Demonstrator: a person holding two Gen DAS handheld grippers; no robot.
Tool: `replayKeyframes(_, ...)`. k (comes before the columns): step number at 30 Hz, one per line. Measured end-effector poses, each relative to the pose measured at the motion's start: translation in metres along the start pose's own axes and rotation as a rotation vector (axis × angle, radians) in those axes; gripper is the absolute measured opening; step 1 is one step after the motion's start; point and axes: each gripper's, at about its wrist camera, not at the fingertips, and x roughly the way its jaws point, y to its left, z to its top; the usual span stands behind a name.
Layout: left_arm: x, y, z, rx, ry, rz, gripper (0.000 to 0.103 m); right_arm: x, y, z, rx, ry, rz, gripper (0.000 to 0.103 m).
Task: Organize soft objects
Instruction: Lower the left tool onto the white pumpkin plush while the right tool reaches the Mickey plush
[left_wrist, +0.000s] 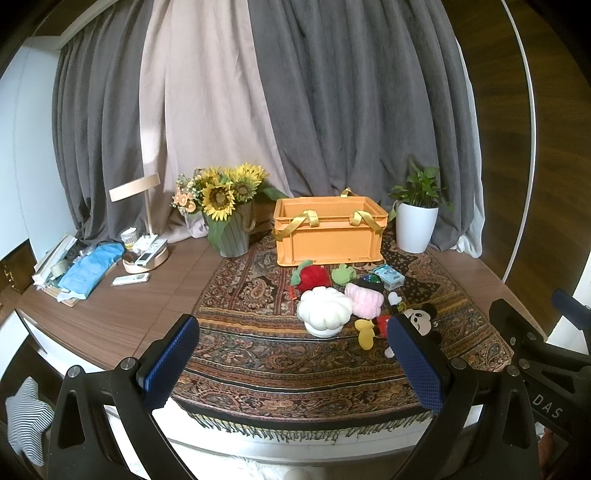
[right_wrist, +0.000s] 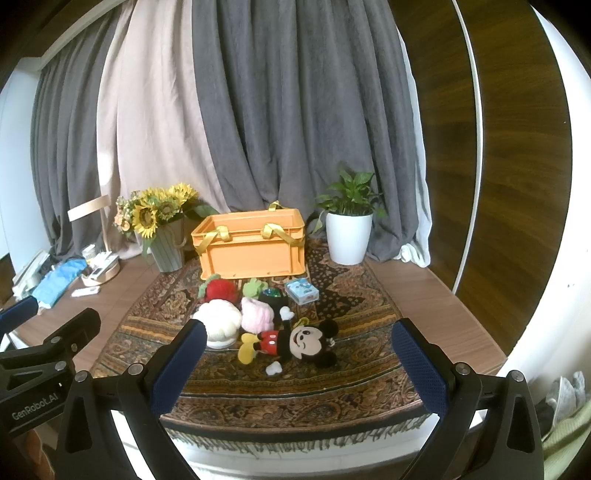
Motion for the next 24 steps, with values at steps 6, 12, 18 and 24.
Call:
replayKeyframes(6, 0.013, 0.000, -0.008, 0.003, 0.030, -0.006, 0.103, 0.012, 0.001, -0.011, 0.008, 0.023, -0.004, 0.101)
replayKeyframes(12, 0.036, 0.002, -0.012, -0.001, 0.064, -0.026, 0.103, 0.035, 0.000, -0.016, 0.030, 0.073, 0.001, 0.101)
replayKeyframes(18, 0.069, 0.004, -0.006, 0.015, 0.111, -0.051, 0.103, 0.063, 0.000, -0.016, 0.071, 0.128, 0.002, 0.101)
replayKeyframes(24, 0.113, 0.005, 0.004, 0.044, 0.153, -0.090, 0.103, 0.105, 0.003, -0.010, 0.100, 0.196, -0.016, 0.101)
